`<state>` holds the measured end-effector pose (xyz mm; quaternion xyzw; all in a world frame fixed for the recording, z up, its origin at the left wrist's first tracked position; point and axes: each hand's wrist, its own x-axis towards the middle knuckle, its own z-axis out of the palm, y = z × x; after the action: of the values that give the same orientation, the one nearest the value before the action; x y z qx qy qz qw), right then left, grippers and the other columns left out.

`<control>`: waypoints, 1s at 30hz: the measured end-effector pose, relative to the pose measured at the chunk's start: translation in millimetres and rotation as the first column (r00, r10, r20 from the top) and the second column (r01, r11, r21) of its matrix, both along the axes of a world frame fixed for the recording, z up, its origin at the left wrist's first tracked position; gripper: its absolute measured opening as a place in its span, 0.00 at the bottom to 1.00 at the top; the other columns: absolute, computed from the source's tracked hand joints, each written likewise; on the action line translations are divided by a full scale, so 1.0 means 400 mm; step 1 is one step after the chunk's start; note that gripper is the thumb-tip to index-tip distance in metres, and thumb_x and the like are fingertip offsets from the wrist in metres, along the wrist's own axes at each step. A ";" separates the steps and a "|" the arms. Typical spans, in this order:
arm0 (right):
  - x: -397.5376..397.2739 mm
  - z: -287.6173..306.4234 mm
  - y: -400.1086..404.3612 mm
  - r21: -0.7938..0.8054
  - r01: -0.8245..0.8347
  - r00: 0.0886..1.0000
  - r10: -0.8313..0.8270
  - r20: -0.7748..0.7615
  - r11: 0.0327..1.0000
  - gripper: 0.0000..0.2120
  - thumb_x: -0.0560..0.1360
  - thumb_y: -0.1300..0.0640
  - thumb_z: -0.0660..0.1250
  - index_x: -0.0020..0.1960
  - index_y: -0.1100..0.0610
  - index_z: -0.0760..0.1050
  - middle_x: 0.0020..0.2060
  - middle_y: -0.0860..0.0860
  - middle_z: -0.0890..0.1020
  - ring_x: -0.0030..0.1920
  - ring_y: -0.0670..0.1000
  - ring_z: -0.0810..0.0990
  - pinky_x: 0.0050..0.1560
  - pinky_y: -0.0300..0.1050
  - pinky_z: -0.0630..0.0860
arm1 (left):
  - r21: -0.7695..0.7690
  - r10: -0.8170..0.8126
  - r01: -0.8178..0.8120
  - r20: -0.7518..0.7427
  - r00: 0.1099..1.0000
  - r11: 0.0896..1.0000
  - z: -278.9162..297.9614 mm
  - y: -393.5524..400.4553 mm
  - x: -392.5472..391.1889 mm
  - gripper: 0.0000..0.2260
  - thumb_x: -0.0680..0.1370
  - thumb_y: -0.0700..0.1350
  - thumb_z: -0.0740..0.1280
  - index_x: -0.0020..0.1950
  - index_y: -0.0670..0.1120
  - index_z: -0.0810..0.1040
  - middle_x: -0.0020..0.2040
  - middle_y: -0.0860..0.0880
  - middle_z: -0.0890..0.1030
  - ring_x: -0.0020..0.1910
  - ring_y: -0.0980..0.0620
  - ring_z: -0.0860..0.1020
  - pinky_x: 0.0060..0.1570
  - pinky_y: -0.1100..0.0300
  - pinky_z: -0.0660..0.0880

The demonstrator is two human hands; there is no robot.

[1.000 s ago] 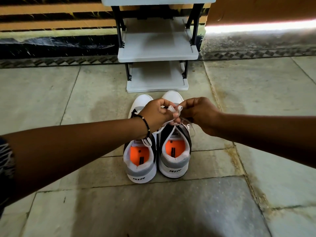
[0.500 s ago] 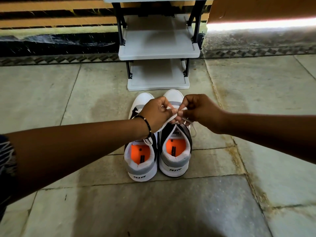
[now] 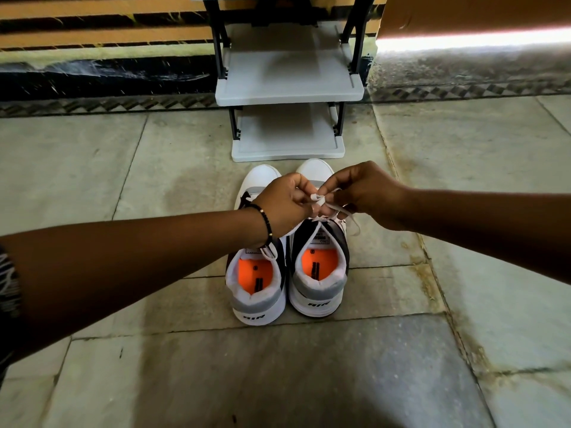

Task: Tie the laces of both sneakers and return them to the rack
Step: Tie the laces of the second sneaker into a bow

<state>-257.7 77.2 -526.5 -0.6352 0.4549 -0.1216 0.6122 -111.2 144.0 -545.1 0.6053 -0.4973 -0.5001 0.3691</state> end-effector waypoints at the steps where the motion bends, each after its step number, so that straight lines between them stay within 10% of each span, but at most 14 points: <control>1: -0.001 0.000 0.000 0.011 0.009 1.000 -0.009 0.008 1.000 0.09 0.73 0.73 0.62 0.41 0.64 0.78 0.35 0.60 0.81 0.29 0.48 0.82 0.30 0.37 0.79 | 0.026 -0.007 0.007 -0.009 1.000 1.000 0.001 -0.003 0.002 0.11 0.75 0.33 0.64 0.40 0.48 0.68 0.35 0.50 0.80 0.32 0.61 0.79 0.30 0.75 0.72; 4: -0.002 -0.003 0.005 -0.096 -0.046 0.999 0.044 -0.029 0.994 0.09 0.73 0.73 0.63 0.41 0.64 0.79 0.33 0.56 0.80 0.28 0.44 0.80 0.30 0.34 0.77 | 0.135 -0.010 0.017 -0.050 0.999 0.991 -0.002 -0.010 0.011 0.08 0.78 0.36 0.60 0.42 0.48 0.68 0.27 0.54 0.80 0.24 0.63 0.75 0.24 0.71 0.67; 11: -0.001 0.021 -0.001 -0.564 -0.397 0.909 0.225 -0.352 0.724 0.10 0.71 0.66 0.68 0.42 0.52 0.84 0.36 0.48 0.84 0.33 0.37 0.77 0.42 0.29 0.71 | 0.192 0.047 -0.015 -0.163 0.985 0.981 -0.028 -0.015 0.018 0.06 0.78 0.38 0.60 0.43 0.46 0.72 0.38 0.48 0.77 0.36 0.52 0.76 0.42 0.64 0.72; 21: 0.014 0.027 -0.011 -0.652 -0.554 0.831 0.299 -0.469 0.518 0.05 0.70 0.62 0.71 0.45 0.58 0.84 0.41 0.52 0.85 0.33 0.36 0.71 0.35 0.23 0.63 | 0.281 0.150 -0.044 -0.366 0.918 0.959 -0.032 -0.019 0.026 0.08 0.74 0.31 0.63 0.45 0.45 0.74 0.38 0.47 0.79 0.29 0.60 0.79 0.33 0.69 0.77; 26: 0.018 0.038 -0.011 -0.639 -0.665 0.747 0.338 -0.572 0.387 0.05 0.71 0.61 0.70 0.46 0.59 0.83 0.41 0.54 0.85 0.43 0.54 0.81 0.44 0.46 0.76 | 0.276 0.056 0.017 -0.254 0.966 0.961 -0.018 -0.015 0.027 0.08 0.74 0.33 0.64 0.51 0.44 0.72 0.40 0.48 0.77 0.28 0.59 0.75 0.25 0.69 0.72; 30: 0.035 0.041 0.003 -0.546 -0.670 0.723 0.275 -0.634 0.502 0.05 0.70 0.60 0.70 0.46 0.59 0.81 0.35 0.51 0.81 0.38 0.52 0.76 0.36 0.43 0.72 | 0.149 -0.081 0.076 0.026 0.996 0.986 -0.004 -0.013 0.018 0.12 0.74 0.33 0.65 0.55 0.43 0.69 0.46 0.43 0.79 0.37 0.52 0.76 0.36 0.64 0.73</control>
<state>-243.8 78.4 -510.1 -0.9384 0.2959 0.0390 0.1740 -104.2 138.7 -546.8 0.6189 -0.4881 -0.5401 0.2950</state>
